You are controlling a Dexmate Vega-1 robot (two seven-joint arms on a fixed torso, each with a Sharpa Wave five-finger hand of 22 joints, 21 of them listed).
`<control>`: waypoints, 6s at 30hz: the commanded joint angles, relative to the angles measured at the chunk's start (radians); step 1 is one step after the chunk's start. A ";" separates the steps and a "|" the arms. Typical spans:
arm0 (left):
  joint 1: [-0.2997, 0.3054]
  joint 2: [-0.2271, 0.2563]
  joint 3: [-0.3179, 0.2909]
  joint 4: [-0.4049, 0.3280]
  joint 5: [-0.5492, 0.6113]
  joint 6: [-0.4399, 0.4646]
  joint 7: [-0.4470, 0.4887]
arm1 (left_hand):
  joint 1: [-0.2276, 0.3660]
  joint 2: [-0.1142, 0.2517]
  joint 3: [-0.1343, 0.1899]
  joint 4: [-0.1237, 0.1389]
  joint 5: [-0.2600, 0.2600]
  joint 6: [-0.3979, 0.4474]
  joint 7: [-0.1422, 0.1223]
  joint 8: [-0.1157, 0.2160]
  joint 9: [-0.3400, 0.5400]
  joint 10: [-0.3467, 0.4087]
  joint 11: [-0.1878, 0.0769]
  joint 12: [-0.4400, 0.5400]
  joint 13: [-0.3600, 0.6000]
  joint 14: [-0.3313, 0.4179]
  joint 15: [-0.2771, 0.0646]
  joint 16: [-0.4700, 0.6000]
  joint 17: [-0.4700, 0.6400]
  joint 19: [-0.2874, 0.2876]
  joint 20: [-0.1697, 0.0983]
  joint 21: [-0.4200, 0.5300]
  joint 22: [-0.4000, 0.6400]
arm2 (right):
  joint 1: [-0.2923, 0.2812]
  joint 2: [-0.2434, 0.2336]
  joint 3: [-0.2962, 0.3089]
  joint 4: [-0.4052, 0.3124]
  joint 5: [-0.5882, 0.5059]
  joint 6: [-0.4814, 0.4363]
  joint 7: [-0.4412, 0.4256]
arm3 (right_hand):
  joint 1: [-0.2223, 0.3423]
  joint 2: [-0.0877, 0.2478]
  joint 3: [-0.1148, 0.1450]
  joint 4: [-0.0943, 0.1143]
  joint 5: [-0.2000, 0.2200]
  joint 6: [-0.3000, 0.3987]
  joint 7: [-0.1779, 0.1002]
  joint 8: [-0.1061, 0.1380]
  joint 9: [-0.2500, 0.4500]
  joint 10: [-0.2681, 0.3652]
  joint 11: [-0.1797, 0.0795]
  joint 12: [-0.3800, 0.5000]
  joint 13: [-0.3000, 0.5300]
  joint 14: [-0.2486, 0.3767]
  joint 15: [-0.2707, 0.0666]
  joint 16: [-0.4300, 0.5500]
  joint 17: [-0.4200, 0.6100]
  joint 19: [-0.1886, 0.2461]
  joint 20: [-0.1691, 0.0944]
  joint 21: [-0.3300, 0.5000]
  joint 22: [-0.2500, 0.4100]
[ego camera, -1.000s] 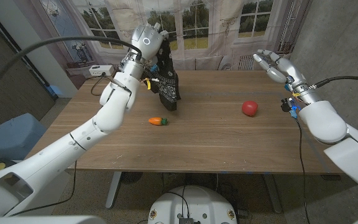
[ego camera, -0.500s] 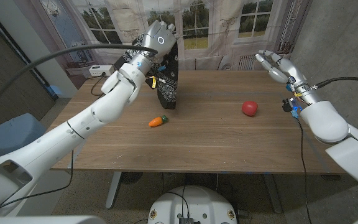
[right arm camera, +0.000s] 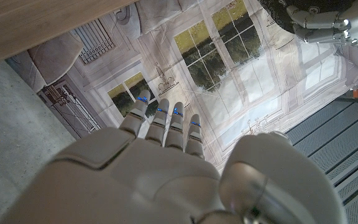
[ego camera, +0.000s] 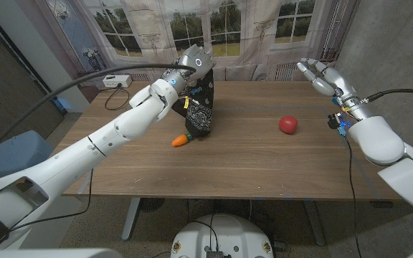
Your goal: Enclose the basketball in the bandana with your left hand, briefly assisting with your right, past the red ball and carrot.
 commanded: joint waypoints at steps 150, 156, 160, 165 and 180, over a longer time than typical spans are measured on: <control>0.095 0.027 -0.260 0.155 -1.998 -0.066 -0.001 | -0.603 0.234 -0.211 0.314 0.014 -1.125 0.155 -0.366 -0.092 -0.993 0.080 -0.533 -0.075 -1.341 0.094 -0.263 -0.394 -1.479 0.282 -0.671 -0.007 | 0.218 -0.073 -0.156 0.187 0.165 0.078 0.033 | -0.003 0.022 -0.038 0.001 0.003 0.013 -0.006 -0.001 0.001 -0.043 -0.001 -0.034 -0.003 0.006 0.009 0.003 -0.028 0.058 -0.001 -0.040 0.006; 0.158 0.012 -0.294 0.153 -2.049 -0.146 0.031 | -0.636 0.220 -0.232 0.327 0.017 -1.096 0.133 -0.357 -0.095 -0.970 0.067 -0.524 -0.086 -1.318 0.076 -0.256 -0.397 -1.453 0.281 -0.663 -0.008 | 0.273 -0.073 -0.206 0.251 0.229 0.155 0.083 | -0.004 0.021 -0.040 0.000 0.001 -0.001 -0.016 -0.008 0.000 -0.073 -0.010 -0.045 -0.009 -0.015 0.001 -0.007 -0.035 0.068 -0.014 -0.042 0.005; 0.229 -0.018 -0.334 0.150 -2.090 -0.226 0.089 | -0.657 0.213 -0.244 0.334 0.020 -1.079 0.123 -0.354 -0.096 -0.960 0.058 -0.521 -0.094 -1.298 0.069 -0.252 -0.399 -1.435 0.279 -0.658 -0.009 | 0.320 -0.036 -0.251 0.345 0.310 0.268 0.136 | -0.001 0.025 -0.038 -0.003 -0.001 -0.015 -0.026 -0.012 -0.001 -0.089 -0.017 -0.048 -0.019 -0.042 -0.001 -0.021 -0.050 0.075 -0.073 -0.048 0.004; 0.256 -0.030 -0.344 0.165 -2.121 -0.278 0.084 | -0.688 0.207 -0.262 0.345 0.027 -1.022 0.104 -0.345 -0.098 -0.930 0.046 -0.514 -0.111 -1.250 0.051 -0.245 -0.405 -1.370 0.262 -0.638 -0.012 | 0.351 0.006 -0.286 0.426 0.404 0.363 0.181 | 0.002 0.029 -0.036 -0.004 -0.003 -0.022 -0.028 -0.014 -0.002 -0.099 -0.016 -0.050 -0.027 -0.052 0.007 -0.027 -0.062 0.078 -0.113 -0.052 0.003; 0.322 -0.057 -0.363 0.221 -2.185 -0.426 0.047 | -0.727 0.212 -0.282 0.358 0.040 -0.916 0.088 -0.335 -0.101 -0.868 0.033 -0.503 -0.139 -1.191 0.014 -0.246 -0.413 -1.312 0.242 -0.629 -0.017 | 0.423 0.061 -0.345 0.546 0.588 0.426 0.231 | 0.006 0.039 -0.031 -0.006 -0.006 -0.001 -0.030 -0.006 -0.003 -0.090 -0.015 -0.044 -0.038 -0.060 0.000 -0.031 -0.081 0.073 -0.085 -0.062 0.003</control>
